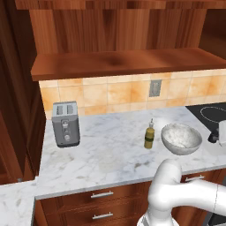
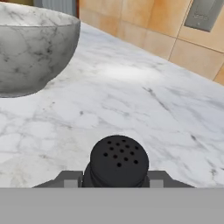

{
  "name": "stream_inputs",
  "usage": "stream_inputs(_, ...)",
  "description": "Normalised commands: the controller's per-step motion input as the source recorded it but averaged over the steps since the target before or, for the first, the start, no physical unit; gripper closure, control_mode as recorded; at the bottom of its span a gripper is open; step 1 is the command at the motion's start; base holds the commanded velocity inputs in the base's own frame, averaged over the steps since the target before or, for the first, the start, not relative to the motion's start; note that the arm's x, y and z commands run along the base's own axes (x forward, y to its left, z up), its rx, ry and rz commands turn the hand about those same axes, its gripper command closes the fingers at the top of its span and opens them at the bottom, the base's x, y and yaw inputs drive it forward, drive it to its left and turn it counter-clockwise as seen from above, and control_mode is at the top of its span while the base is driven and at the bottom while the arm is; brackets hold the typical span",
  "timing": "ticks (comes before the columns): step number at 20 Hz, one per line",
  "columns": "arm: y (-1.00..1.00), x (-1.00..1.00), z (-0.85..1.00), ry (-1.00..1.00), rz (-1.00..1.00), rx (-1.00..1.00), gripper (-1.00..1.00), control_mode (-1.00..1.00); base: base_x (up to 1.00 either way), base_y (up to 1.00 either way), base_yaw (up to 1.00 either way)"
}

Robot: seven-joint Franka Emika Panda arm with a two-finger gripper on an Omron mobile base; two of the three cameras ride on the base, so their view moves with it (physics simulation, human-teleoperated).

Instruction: Retrieve the bottle and the shaker from the cabinet and place them next to the mixing bowl on the counter. Then add garlic from the fridge to the mixing bowl.

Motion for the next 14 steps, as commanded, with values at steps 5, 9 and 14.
stream_inputs(5,0.36,0.0,-0.52,-0.14,0.09,0.0,1.0,-1.0,0.0,0.0,0.0)
stream_inputs(9,0.39,-0.11,-0.23,-0.06,0.09,0.06,1.0,-1.0,0.0,0.0,0.0)
stream_inputs(14,0.36,-0.21,-0.01,-0.03,0.08,0.08,1.0,-1.0,0.0,0.0,0.0)
